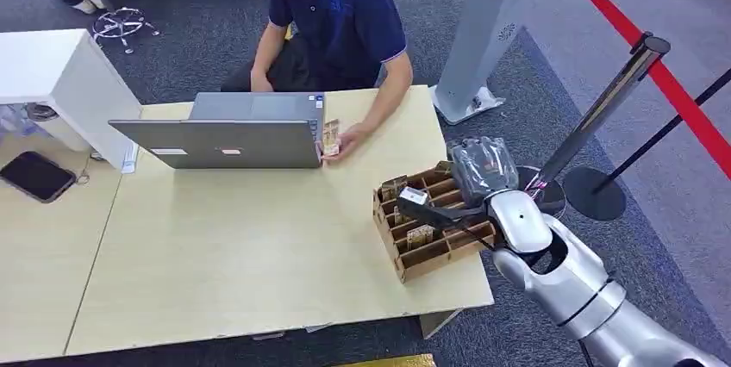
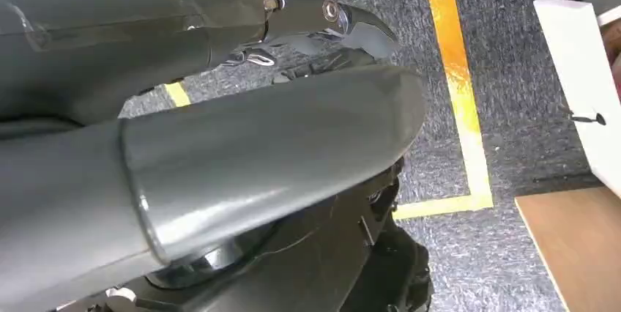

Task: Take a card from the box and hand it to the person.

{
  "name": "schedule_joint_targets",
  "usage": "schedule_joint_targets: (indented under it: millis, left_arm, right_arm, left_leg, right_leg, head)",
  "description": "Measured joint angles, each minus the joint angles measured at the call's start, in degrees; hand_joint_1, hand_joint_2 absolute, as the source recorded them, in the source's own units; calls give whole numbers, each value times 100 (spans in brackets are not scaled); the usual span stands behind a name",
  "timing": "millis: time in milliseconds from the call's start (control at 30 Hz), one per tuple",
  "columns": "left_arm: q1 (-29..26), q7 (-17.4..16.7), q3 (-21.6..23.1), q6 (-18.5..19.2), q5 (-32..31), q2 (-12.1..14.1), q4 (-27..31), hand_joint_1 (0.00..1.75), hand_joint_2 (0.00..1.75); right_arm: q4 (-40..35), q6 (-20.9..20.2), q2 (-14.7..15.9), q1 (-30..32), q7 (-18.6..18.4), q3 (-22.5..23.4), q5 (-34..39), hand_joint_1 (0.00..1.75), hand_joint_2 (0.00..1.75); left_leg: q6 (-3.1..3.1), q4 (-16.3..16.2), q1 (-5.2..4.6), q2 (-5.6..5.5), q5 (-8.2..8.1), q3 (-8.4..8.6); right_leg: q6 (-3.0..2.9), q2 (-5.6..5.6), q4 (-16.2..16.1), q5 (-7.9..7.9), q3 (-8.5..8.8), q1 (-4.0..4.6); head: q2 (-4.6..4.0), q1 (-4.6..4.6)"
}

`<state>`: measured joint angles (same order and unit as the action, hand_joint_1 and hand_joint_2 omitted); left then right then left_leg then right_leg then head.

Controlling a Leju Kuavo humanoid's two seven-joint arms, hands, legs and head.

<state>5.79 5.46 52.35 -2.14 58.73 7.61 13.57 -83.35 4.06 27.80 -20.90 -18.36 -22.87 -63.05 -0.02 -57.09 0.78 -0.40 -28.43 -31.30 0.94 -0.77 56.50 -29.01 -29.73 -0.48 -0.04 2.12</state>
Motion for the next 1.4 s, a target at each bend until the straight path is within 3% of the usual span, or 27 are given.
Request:
schedule_joint_targets:
  millis: [233, 500, 800, 1400]
  left_arm:
    - [-4, -24, 0, -81, 68, -9, 0, 0, 0]
    - [-2, -4, 0, -44, 42, -13, 0, 0, 0]
    - [8, 13, 2, 33, -48, -17, 11, 0, 0]
    - [18, 15, 7, 136, -76, -28, 11, 0, 0]
  right_arm:
    - [-1639, -118, 133, 423, 129, 379, -273, 175, 175]
    - [-2877, -286, 147, 418, 241, 389, -497, 175, 175]
    - [-2755, -210, 68, 136, 400, 156, -697, 175, 175]
    - [-1419, -358, -229, -515, 509, -583, -772, 175, 175]
  left_leg:
    - [0, 1, 0, 2, 0, 1]
    - [0, 1, 0, 2, 0, 1]
    - [0, 1, 0, 1, 0, -2]
    - [0, 1, 0, -3, 0, -5]
  right_leg:
    - [0, 0, 0, 0, 0, 0]
    - [1, 1, 0, 0, 5, 0]
    - [1, 0, 1, 1, 5, 0]
    - [1, -4, 2, 1, 4, 0]
  head:
    - [0, 0]
    - [0, 2]
    - [0, 2]
    - [0, 4]
